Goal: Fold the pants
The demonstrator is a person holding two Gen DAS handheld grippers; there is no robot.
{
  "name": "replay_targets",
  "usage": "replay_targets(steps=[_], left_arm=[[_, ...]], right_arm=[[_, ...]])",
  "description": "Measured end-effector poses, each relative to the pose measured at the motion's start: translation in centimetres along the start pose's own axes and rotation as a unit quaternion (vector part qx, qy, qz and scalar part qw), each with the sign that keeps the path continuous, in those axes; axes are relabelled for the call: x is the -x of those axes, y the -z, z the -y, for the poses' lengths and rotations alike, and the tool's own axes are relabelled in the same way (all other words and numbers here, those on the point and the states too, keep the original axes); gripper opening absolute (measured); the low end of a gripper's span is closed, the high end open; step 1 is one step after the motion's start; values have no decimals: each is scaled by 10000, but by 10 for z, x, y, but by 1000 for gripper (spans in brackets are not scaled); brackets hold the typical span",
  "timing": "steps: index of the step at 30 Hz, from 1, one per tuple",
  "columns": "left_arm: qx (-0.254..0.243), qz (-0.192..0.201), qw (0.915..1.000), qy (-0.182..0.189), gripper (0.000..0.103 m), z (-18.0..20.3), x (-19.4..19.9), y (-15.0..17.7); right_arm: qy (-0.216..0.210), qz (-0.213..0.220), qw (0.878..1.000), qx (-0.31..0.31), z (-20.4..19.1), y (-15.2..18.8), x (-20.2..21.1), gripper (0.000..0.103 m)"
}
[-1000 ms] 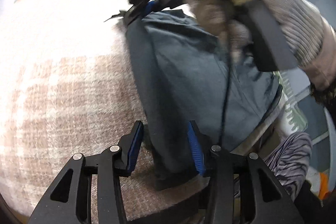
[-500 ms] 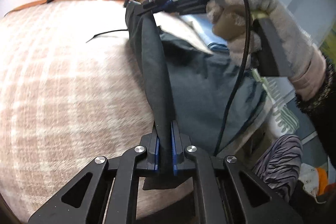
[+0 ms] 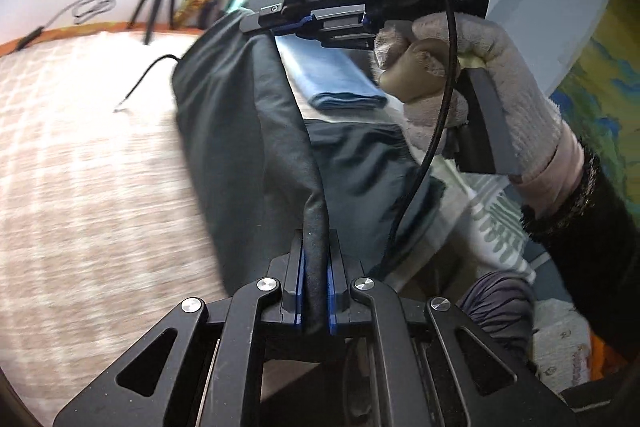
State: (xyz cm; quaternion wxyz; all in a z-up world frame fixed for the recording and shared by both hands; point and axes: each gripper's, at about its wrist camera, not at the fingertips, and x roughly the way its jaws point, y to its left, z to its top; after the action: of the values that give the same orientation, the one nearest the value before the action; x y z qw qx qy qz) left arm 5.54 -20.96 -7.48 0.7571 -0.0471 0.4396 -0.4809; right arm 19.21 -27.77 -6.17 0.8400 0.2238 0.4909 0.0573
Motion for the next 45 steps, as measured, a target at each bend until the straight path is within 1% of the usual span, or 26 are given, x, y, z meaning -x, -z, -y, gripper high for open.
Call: replay_targets(steps=[6,10,15,23,28,32,35,39,42,45], left_arm=[[-397,-165,9988,251,6,44,-37,-15],[-546,-266,9973,412,5,62,-52,-24],[-619,-398,9957,563,5,76,-73,-32],[-657,-583,9929,803,5,101,-109,-44],[-817,-701,9893,988,4,123,-132,-48],[-961,-804,9854,1150,3,141,-148,-49],[-1112,-857,9833,1158,3,149,-157,-49],[-1170,-959,9817,1155,3,154,-169,-49],[-1250,-1060,9794,1177,3,157,-172,-48],[-1373,-1188,9771,1107,4,162,-171,-46]], right_arm=[[156,199,9995,-202,44,5,37,1],[263,292,9985,-370,77,3,57,1],[346,341,9972,-560,114,1,71,1],[600,331,9964,-505,147,0,87,1],[755,304,9952,-546,173,2,95,1],[803,278,9942,-665,196,7,99,1],[839,252,9932,-762,212,12,99,1],[878,230,9918,-902,231,18,97,1],[880,217,9911,-979,245,22,95,1],[930,210,9902,-1018,258,24,90,1]])
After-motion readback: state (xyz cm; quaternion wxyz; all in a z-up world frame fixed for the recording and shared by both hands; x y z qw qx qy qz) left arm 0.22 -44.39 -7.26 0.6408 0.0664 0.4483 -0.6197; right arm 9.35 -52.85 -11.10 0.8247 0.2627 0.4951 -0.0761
